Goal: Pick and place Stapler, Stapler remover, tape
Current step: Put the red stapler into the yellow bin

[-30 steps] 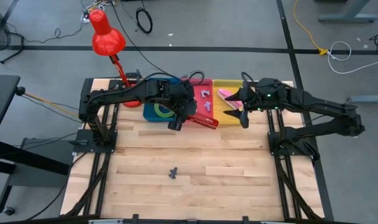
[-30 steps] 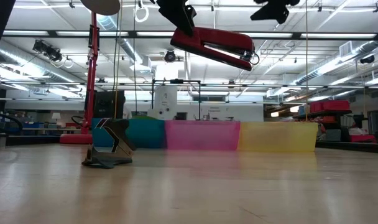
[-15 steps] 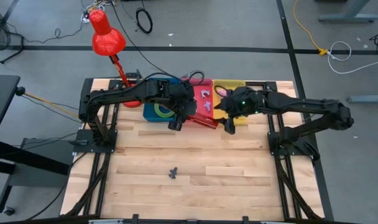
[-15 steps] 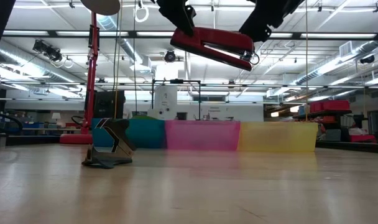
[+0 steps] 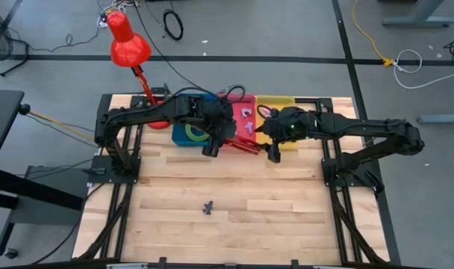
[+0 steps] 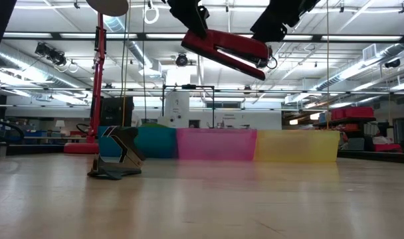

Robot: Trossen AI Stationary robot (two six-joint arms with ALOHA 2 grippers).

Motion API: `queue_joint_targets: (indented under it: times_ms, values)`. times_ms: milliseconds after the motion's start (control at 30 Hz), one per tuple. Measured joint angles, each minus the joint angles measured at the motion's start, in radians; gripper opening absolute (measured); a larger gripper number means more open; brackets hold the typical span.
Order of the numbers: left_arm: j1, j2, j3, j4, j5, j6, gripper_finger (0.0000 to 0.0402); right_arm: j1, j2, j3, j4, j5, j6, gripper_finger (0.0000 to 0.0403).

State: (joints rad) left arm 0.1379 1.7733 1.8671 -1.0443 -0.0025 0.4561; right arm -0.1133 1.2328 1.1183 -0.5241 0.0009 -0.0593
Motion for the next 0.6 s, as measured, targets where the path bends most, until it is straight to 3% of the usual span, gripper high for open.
queue_joint_targets:
  times_ms: [200,600]
  values:
    - [0.000,0.000,0.000,0.000,0.000,0.001,0.0192,0.001,0.003,0.000,0.007,-0.054,0.053,0.0279]
    - [0.000,0.000,0.000,0.000,0.000,0.001,0.0192,0.000,0.067,0.000,0.017,-0.035,0.058,0.0279]
